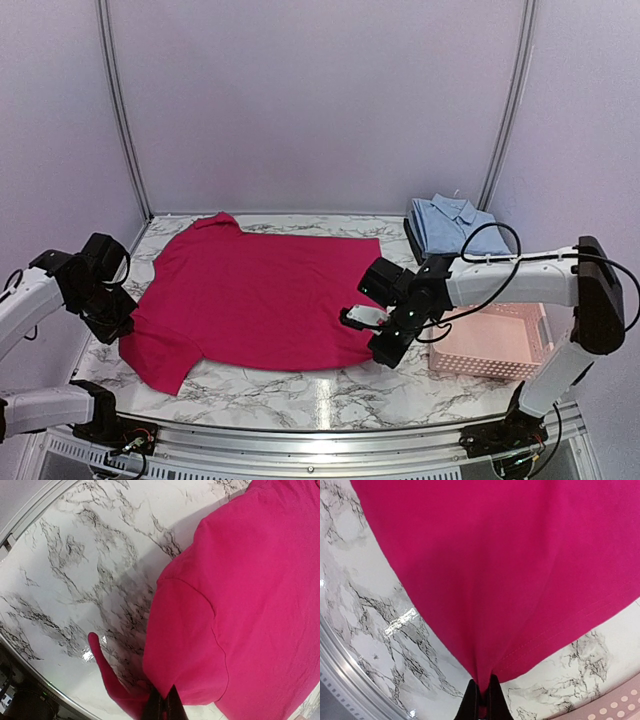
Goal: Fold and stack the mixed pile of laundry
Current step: Fold the flattened T-shirt at the center of the board, then adjust the 1/3-folded T-shirt at the center of the board, then smooth out the 1/3-folded T-shirt at the center of the board.
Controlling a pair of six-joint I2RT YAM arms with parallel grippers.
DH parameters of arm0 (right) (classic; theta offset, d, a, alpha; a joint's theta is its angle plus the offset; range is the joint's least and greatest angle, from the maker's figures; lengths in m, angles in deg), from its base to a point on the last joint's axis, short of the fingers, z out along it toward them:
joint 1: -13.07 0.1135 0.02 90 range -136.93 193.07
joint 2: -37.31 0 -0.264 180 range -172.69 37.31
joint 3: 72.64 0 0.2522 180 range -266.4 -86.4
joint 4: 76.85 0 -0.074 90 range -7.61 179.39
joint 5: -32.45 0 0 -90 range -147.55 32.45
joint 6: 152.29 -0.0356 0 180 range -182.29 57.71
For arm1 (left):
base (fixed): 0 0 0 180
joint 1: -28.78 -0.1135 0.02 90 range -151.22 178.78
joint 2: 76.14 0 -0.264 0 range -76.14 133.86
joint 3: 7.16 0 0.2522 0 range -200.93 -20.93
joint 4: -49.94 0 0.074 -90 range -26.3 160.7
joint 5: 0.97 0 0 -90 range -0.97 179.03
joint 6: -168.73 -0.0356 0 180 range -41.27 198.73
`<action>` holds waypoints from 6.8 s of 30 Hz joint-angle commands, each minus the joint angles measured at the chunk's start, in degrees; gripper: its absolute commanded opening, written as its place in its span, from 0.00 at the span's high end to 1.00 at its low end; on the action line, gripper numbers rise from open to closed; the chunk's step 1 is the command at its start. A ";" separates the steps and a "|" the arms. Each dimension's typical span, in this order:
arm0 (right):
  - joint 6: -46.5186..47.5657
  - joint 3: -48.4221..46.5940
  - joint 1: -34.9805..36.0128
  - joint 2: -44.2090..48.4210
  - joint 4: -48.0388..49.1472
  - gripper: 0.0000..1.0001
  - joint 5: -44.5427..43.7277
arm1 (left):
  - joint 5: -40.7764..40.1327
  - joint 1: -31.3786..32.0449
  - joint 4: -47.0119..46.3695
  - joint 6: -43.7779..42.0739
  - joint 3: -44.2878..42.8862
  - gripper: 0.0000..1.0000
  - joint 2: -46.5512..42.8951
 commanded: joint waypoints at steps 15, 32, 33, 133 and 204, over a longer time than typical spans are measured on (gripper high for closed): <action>5.13 -19.03 -12.46 -9.27 -5.76 1.00 4.71 | -3.65 -4.76 -1.66 -6.95 -16.64 1.00 19.41; 7.08 -31.03 -19.30 -19.97 -7.48 1.00 4.90 | -2.73 -6.51 -6.25 -7.73 -25.96 1.00 33.04; 7.12 -32.10 -19.32 -21.54 -7.58 1.00 4.76 | -2.59 -6.60 -6.56 -7.65 -26.39 1.00 33.90; 0.83 -18.73 -14.16 -11.18 -0.68 0.58 13.43 | 22.17 -23.02 -25.85 -22.85 3.07 0.38 16.19; -1.93 -18.85 -16.09 -14.86 5.91 0.60 17.09 | 5.98 -9.46 -24.77 -29.26 -19.47 0.24 31.65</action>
